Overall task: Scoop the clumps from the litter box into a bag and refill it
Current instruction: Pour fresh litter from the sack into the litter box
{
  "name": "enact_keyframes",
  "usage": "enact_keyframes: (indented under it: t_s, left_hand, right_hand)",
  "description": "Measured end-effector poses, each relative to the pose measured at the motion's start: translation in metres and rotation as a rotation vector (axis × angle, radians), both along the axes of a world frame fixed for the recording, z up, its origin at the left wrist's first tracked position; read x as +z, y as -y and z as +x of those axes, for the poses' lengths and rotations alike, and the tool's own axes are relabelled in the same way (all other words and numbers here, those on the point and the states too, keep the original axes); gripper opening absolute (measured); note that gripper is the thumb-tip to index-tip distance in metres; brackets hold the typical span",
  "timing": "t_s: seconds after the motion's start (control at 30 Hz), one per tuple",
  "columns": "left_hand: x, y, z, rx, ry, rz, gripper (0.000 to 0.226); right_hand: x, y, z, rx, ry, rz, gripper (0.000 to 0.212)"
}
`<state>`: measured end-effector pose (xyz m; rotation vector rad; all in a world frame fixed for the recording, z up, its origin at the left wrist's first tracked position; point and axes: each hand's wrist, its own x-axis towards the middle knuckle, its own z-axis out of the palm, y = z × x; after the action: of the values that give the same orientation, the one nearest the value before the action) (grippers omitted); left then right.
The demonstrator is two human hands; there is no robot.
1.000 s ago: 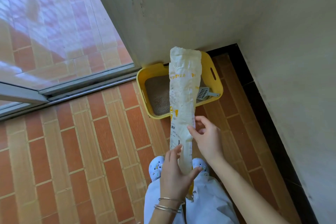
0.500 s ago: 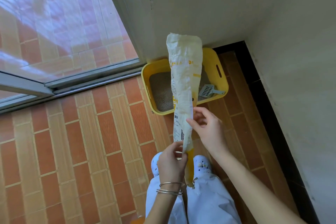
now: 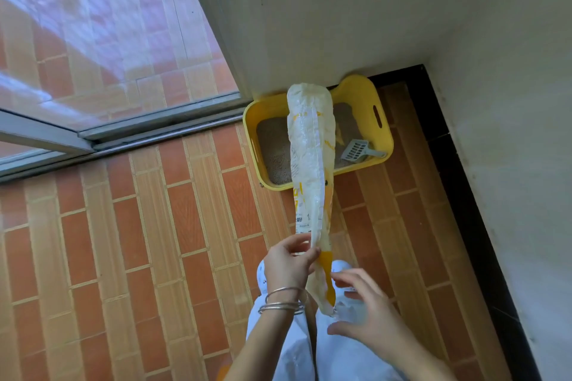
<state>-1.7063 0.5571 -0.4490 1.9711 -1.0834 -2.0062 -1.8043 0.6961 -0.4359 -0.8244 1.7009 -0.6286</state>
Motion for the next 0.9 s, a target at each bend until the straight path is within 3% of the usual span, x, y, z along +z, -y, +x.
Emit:
enact_keyframes:
  t_s: [0.2,0.37,0.5,0.7,0.8,0.9]
  left_hand:
    - [-0.006,0.009,-0.005,-0.024,0.054,-0.052,0.018]
    - [-0.008,0.025,-0.003,-0.103,-0.05,-0.172,0.019]
    - [-0.011,0.028,0.014,-0.255,-0.141,-0.265,0.022]
    - [-0.03,-0.001,0.046,-0.532,-0.069,-0.376,0.046]
    - [-0.038,-0.017,0.049,-0.537,0.007,-0.449,0.057]
    - [-0.044,-0.022,0.043,-0.46,0.093,-0.558,0.053]
  right_hand:
    - [-0.011,0.018,0.006,-0.014,-0.126,-0.093,0.027]
    - [-0.009,0.035,-0.005,0.012,-0.216,-0.145,0.01]
    - [-0.009,0.046,-0.014,-0.041,-0.178,-0.168,0.015]
    - [0.002,0.065,-0.023,-0.117,-0.161,-0.201,0.017]
    - [0.007,0.075,-0.025,-0.142,-0.16,-0.217,0.013]
    - [0.013,0.09,-0.028,-0.162,-0.175,-0.216,0.012]
